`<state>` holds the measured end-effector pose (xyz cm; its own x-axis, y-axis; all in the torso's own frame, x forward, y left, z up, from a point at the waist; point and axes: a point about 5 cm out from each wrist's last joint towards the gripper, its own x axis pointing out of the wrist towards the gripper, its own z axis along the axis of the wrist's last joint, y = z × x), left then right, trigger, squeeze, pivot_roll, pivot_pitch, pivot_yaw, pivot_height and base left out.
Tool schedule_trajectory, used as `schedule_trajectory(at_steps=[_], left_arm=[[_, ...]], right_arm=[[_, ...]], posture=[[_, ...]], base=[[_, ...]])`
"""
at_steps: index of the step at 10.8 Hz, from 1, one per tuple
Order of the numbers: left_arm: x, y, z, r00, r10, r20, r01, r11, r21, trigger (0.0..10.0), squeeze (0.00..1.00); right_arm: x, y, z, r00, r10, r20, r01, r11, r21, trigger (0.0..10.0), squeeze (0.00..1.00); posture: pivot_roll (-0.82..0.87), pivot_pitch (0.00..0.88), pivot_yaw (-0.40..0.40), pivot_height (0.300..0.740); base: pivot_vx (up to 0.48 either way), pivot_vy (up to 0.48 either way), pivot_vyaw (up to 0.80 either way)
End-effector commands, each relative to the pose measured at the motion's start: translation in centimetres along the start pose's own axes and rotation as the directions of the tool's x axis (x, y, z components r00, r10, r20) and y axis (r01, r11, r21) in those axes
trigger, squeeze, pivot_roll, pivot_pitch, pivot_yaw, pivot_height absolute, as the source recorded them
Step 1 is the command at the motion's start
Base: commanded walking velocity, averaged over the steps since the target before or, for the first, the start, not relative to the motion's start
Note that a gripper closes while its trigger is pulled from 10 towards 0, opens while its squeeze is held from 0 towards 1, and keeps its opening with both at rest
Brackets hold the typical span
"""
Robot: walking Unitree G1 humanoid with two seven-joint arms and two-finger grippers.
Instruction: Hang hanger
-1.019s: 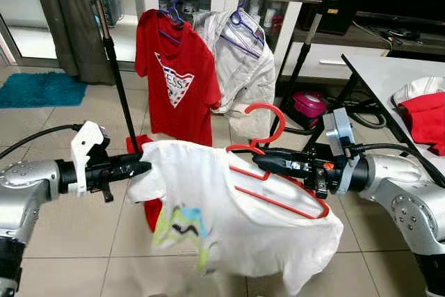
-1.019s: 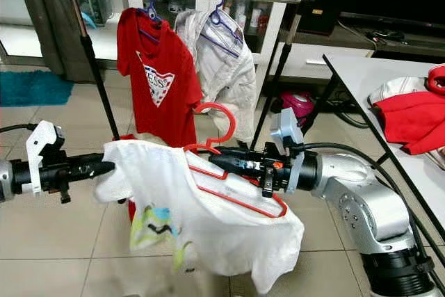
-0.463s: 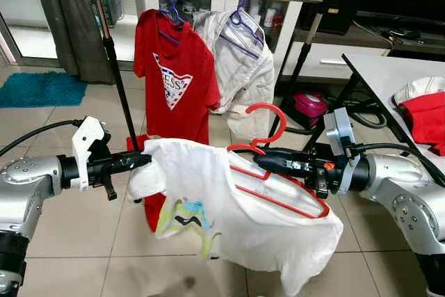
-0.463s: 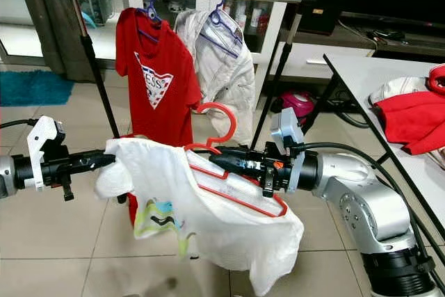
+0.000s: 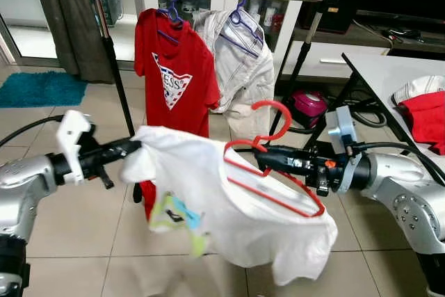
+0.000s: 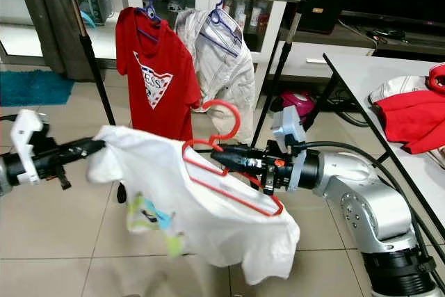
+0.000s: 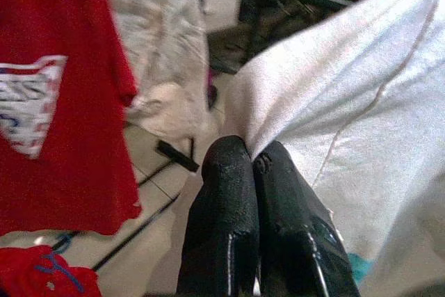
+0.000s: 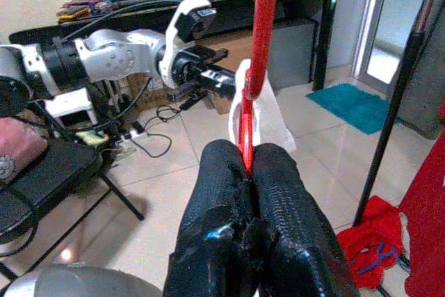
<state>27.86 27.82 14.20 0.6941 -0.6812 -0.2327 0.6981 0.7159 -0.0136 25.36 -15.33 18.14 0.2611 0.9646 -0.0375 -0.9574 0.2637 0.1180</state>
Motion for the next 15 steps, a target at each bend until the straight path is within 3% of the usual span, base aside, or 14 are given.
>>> schedule_trajectory(at_steps=[1, 5, 9, 11, 12, 13, 14, 15], left_arm=[[-0.8, 0.7, -0.2, 0.994, 0.098, 0.047, -0.097, 0.995, -0.026, 0.0, 0.00], [-2.5, 2.0, -1.2, 0.941, 0.323, 0.101, -0.312, 0.943, -0.111, 0.0, 0.00], [-2.6, 1.8, -2.4, 0.924, 0.376, 0.073, -0.363, 0.920, -0.147, 0.0, 0.00], [-2.2, 1.5, -2.6, 0.930, 0.365, 0.046, -0.359, 0.928, -0.102, 0.0, 0.00], [-1.6, 0.9, -2.1, 0.944, 0.325, 0.065, -0.320, 0.944, -0.076, 10.0, 0.00], [-1.2, 0.6, -1.8, 0.952, 0.296, 0.076, -0.292, 0.954, -0.065, 10.0, 0.00], [-0.7, 0.0, -1.4, 0.961, 0.263, 0.089, -0.259, 0.965, -0.048, 10.0, 1.00], [-0.3, -0.5, -0.8, 0.958, 0.260, 0.117, -0.254, 0.965, -0.066, 10.0, 1.00]], right_arm=[[-0.2, -0.3, 1.1, 0.999, -0.012, 0.036, 0.013, 0.999, -0.040, 10.0, 0.00], [-0.4, -0.6, 1.3, 0.998, -0.034, 0.050, 0.036, 0.999, -0.038, 10.0, 0.00], [-0.5, -0.9, 1.4, 0.997, -0.049, 0.057, 0.051, 0.998, -0.040, 10.0, 0.00], [-0.6, -0.9, 1.4, 0.997, -0.053, 0.054, 0.055, 0.998, -0.040, 10.0, 0.00], [-0.6, -1.0, 1.4, 0.997, -0.060, 0.049, 0.062, 0.997, -0.040, 10.0, 0.00], [-0.5, -1.0, 1.3, 0.997, -0.071, 0.042, 0.073, 0.997, -0.039, 10.0, 0.00], [-0.5, -1.2, 1.1, 0.995, -0.093, 0.033, 0.094, 0.995, -0.039, 10.0, 0.00], [-0.7, -1.7, 0.6, 0.988, -0.157, 0.008, 0.157, 0.987, -0.030, 10.0, 0.00]], posture=[[-0.03, 0.000, -0.071, 0.740], [-0.03, 0.000, -0.073, 0.740], [-0.03, 0.000, -0.073, 0.740], [-0.03, 0.000, -0.074, 0.740], [-0.03, 0.000, -0.075, 0.740], [-0.03, 0.000, -0.075, 0.740], [-0.03, 0.000, -0.075, 0.740], [-0.03, 0.000, -0.078, 0.740]], base=[[0.000, 0.000, 0.00], [0.000, 0.000, 0.00], [0.000, 0.000, 0.00], [0.000, 0.000, 0.00], [0.000, 0.000, 0.00], [0.000, 0.000, 0.00], [0.000, 0.000, 0.00], [0.000, 0.000, 0.00]])
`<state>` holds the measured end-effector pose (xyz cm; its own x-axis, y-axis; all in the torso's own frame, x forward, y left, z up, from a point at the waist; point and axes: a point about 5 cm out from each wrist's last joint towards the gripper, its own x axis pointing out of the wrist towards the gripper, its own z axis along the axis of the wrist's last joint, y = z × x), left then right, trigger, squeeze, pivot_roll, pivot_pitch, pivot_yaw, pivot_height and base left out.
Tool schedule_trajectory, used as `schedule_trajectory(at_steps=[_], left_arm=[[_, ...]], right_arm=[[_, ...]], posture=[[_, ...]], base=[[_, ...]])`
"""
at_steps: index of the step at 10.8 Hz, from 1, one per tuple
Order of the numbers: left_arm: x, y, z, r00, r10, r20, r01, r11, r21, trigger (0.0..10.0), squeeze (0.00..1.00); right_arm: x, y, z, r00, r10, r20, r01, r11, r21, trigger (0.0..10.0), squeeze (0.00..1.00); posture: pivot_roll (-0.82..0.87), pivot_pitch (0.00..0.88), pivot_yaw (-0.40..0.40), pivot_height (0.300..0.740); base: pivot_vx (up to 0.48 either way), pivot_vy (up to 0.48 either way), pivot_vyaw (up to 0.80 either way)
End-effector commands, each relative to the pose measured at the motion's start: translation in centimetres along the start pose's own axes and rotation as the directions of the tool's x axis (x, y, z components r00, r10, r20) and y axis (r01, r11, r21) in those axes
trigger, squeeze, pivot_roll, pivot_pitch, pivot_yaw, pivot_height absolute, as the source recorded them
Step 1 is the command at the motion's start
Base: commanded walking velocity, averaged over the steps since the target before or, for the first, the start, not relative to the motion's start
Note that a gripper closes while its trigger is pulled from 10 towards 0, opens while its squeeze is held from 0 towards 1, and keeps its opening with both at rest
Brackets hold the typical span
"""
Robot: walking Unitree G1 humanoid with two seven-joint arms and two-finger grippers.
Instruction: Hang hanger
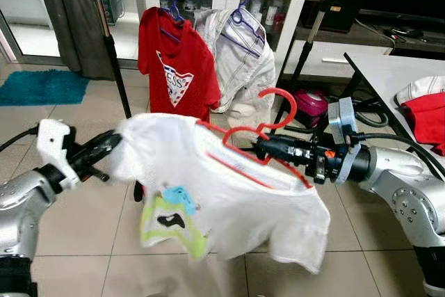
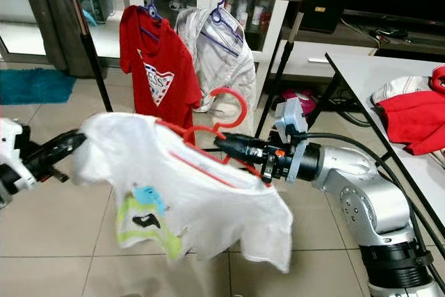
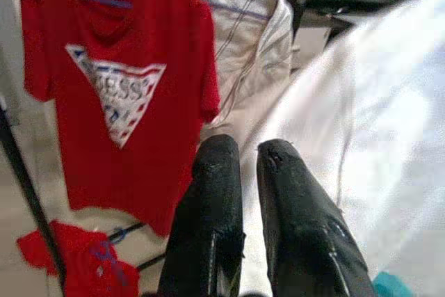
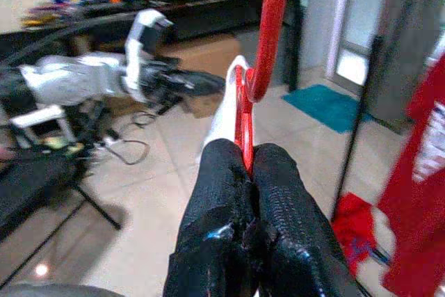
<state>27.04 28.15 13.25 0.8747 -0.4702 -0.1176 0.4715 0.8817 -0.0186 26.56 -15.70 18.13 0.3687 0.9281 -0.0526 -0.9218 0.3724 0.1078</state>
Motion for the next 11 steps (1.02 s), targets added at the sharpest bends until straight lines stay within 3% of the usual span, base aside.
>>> schedule_trajectory(at_steps=[1, 3, 5, 6, 7, 8, 9, 11], left_arm=[[0.3, -0.6, 0.4, 1.000, 0.005, 0.017, -0.004, 1.000, -0.011, 10.0, 1.00], [0.0, -0.9, -0.4, 0.999, 0.030, -0.031, -0.030, 0.999, 0.012, 10.0, 1.00], [-0.1, -2.1, -1.5, 0.994, 0.056, -0.095, -0.053, 0.998, 0.026, 10.0, 0.96], [0.1, -2.9, -1.5, 0.995, 0.053, -0.090, -0.053, 0.999, 0.007, 10.0, 0.16], [0.5, -4.0, -1.6, 0.992, 0.077, -0.103, -0.077, 0.997, 0.009, 10.0, 0.00], [1.0, -4.5, -1.4, 0.989, 0.116, -0.094, -0.116, 0.993, 0.006, 10.0, 0.00], [1.9, -5.0, -0.9, 0.978, 0.200, -0.055, -0.200, 0.980, 0.012, 10.0, 0.00], [2.3, -5.4, -0.6, 0.975, 0.221, -0.022, -0.220, 0.975, 0.039, 10.0, 0.00]], right_arm=[[-0.9, -0.8, -0.1, 0.997, -0.081, -0.003, 0.081, 0.997, -0.008, 10.0, 0.00], [-1.2, -1.2, -0.9, 0.987, -0.156, -0.035, 0.156, 0.988, 0.012, 10.0, 0.00], [-1.5, -2.4, -1.9, 0.946, -0.318, -0.055, 0.320, 0.947, 0.034, 10.0, 0.00], [-1.4, -3.0, -2.4, 0.912, -0.405, -0.064, 0.409, 0.912, 0.047, 10.0, 0.00], [-1.4, -3.9, -3.2, 0.842, -0.534, -0.080, 0.540, 0.831, 0.131, 10.0, 0.00], [-1.3, -4.2, -3.9, 0.794, -0.600, -0.100, 0.608, 0.779, 0.152, 10.0, 0.00], [-1.0, -4.4, -5.3, 0.700, -0.704, -0.120, 0.713, 0.682, 0.163, 10.0, 0.00], [-0.5, -4.0, -6.1, 0.678, -0.723, -0.131, 0.734, 0.654, 0.182, 10.0, 0.00]], posture=[[-0.03, 0.000, -0.080, 0.740], [-0.03, 0.000, -0.084, 0.740], [-0.03, 0.000, -0.084, 0.740], [-0.02, 0.000, -0.089, 0.740], [-0.02, 0.000, -0.090, 0.740], [-0.02, 0.000, -0.095, 0.740], [-0.02, 0.000, -0.111, 0.740], [-0.02, 0.000, -0.111, 0.740]], base=[[0.000, 0.000, 0.00], [0.000, 0.000, 0.00], [0.000, 0.000, 0.00], [0.000, 0.000, 0.00], [0.000, 0.000, 0.00], [0.000, 0.000, 0.00], [0.000, 0.000, 0.00], [0.000, 0.000, 0.00]])
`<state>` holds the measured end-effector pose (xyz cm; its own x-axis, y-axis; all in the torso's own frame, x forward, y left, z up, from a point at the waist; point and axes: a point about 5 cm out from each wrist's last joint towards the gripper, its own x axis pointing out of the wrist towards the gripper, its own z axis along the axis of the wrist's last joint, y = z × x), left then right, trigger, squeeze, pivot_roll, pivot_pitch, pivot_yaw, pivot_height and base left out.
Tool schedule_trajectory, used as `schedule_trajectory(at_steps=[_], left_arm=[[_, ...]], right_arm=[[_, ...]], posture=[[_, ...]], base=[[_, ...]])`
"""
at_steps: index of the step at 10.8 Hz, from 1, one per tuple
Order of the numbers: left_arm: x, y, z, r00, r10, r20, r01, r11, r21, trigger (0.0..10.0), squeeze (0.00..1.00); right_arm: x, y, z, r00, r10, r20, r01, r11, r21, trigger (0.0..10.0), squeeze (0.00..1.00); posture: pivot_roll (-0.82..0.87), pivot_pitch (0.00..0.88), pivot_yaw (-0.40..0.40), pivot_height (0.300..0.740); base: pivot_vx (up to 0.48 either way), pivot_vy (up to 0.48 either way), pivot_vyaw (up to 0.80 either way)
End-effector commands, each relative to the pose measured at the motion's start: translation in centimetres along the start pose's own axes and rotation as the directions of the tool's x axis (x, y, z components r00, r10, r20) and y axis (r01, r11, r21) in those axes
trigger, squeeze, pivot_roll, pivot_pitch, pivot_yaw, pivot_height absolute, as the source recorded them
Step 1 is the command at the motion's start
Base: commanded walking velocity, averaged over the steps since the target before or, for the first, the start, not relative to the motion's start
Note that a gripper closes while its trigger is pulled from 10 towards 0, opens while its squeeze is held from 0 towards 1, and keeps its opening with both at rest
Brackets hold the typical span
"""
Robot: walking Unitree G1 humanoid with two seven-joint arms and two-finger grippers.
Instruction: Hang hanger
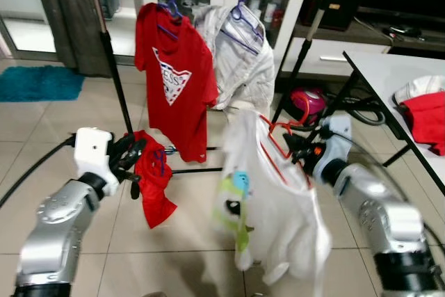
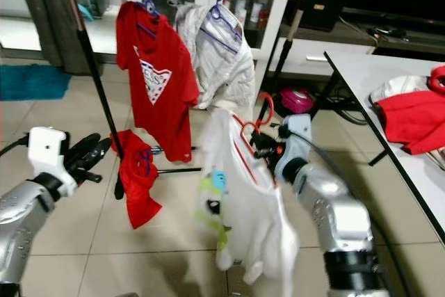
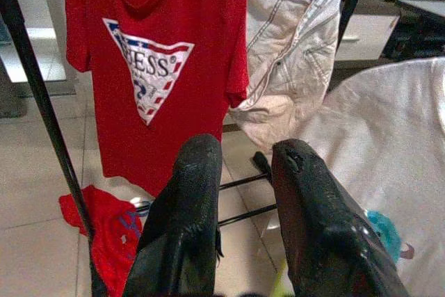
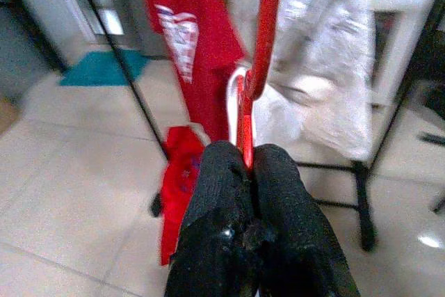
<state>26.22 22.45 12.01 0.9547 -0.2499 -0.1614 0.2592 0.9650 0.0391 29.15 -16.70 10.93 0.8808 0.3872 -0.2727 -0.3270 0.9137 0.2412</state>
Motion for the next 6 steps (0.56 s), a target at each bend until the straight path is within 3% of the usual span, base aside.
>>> schedule_trajectory(at_steps=[1, 4, 6], left_arm=[[0.44, -1.06, 0.97, 0.999, 0.027, 0.038, -0.030, 0.997, 0.065, 10.0, 0.00], [0.67, -1.88, 0.85, 0.999, 0.044, 0.029, -0.046, 0.996, 0.072, 10.0, 0.00], [0.55, -1.98, 0.63, 0.999, 0.031, 0.019, -0.032, 0.996, 0.080, 10.0, 0.00]], right_arm=[[-0.11, -0.27, -0.13, 0.997, -0.079, 0.022, 0.079, 0.997, -0.009, 10.0, 0.00], [0.10, -0.50, 0.32, 0.982, -0.165, 0.092, 0.165, 0.986, 0.011, 10.0, 0.00], [0.18, -0.62, 0.49, 0.981, -0.171, 0.096, 0.171, 0.985, 0.003, 10.0, 0.00]], posture=[[-0.02, 0.000, -0.104, 0.740], [-0.02, 0.000, -0.092, 0.740], [-0.02, 0.000, -0.079, 0.740]], base=[[0.300, 0.000, 0.00], [0.348, 0.000, 0.00], [0.379, 0.000, -0.80]])
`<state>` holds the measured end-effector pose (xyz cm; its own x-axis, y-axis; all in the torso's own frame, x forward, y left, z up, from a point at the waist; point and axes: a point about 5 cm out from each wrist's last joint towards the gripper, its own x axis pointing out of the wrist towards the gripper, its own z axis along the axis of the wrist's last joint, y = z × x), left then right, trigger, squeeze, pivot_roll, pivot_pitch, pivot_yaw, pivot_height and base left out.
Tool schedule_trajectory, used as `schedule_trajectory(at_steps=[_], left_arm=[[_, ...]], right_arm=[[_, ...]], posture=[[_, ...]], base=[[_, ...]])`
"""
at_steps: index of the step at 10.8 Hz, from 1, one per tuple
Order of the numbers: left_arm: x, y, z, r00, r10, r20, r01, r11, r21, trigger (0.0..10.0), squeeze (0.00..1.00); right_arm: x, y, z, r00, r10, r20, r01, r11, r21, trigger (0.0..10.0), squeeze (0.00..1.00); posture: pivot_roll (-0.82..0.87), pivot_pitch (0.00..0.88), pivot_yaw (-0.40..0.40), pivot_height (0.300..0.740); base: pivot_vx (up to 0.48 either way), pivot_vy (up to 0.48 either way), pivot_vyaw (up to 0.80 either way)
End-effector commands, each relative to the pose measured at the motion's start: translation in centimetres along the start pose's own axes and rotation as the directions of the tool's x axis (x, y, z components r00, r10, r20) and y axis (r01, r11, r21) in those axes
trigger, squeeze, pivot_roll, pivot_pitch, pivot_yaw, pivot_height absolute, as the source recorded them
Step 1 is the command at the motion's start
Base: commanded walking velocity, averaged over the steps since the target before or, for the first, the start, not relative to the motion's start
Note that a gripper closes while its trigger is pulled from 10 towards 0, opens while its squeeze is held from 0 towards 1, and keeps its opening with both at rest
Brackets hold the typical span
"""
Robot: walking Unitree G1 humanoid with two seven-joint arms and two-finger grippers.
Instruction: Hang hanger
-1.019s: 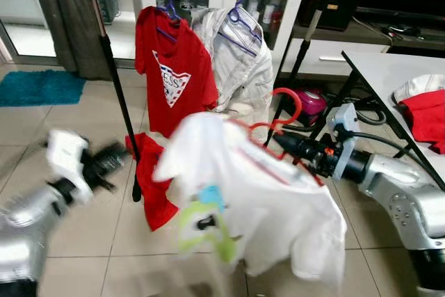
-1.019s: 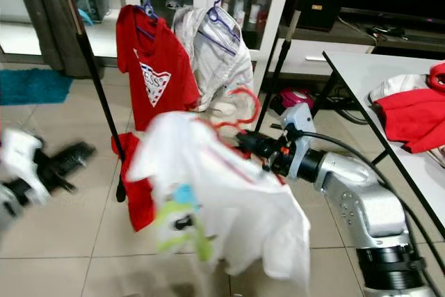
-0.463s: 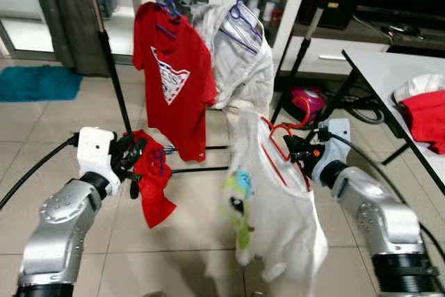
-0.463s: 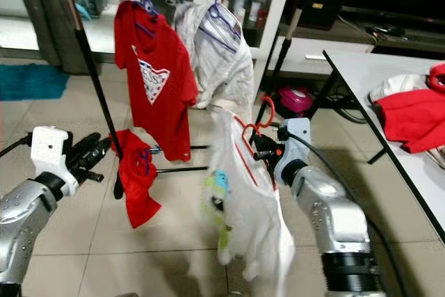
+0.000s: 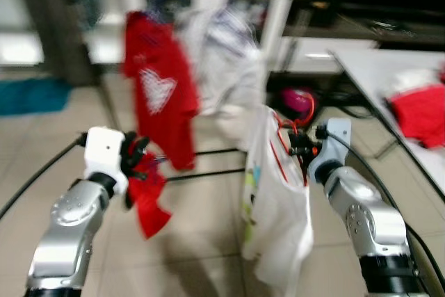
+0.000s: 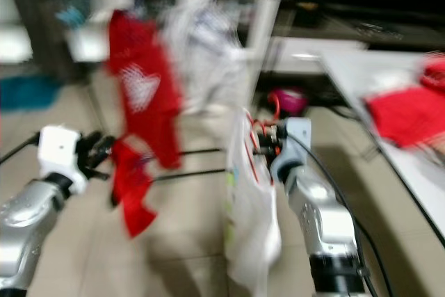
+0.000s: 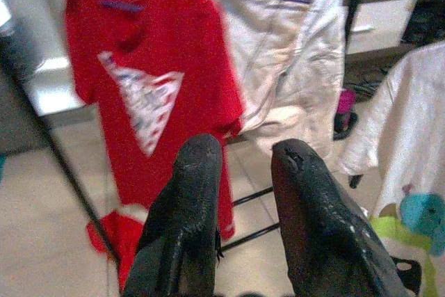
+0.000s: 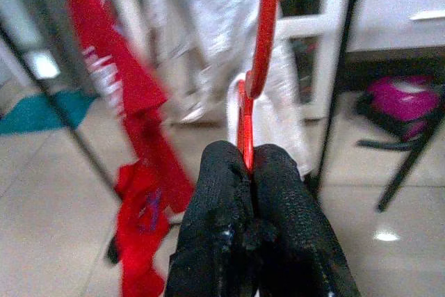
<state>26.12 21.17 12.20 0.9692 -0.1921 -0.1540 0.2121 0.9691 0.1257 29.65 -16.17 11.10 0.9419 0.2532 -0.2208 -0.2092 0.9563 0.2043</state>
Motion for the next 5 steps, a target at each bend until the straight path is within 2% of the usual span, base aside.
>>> schedule_trajectory(at_steps=[1, 5], left_arm=[[0.29, -0.81, 0.35, 1.000, -0.024, 0.012, 0.024, 1.000, 0.006, 10.0, 0.00], [0.53, -0.95, 0.58, 1.000, -0.024, 0.012, 0.024, 1.000, 0.013, 10.0, 0.00]], right_arm=[[-0.19, -1.08, 0.39, 0.998, -0.051, 0.020, 0.051, 0.999, -0.010, 10.0, 0.00], [-0.09, -0.76, 0.38, 0.995, -0.075, 0.062, 0.077, 0.996, -0.034, 10.0, 0.00]], posture=[[-0.02, 0.000, -0.079, 0.740], [-0.01, 0.000, -0.062, 0.740]], base=[[0.398, 0.000, -0.48], [0.403, 0.000, 0.00]])
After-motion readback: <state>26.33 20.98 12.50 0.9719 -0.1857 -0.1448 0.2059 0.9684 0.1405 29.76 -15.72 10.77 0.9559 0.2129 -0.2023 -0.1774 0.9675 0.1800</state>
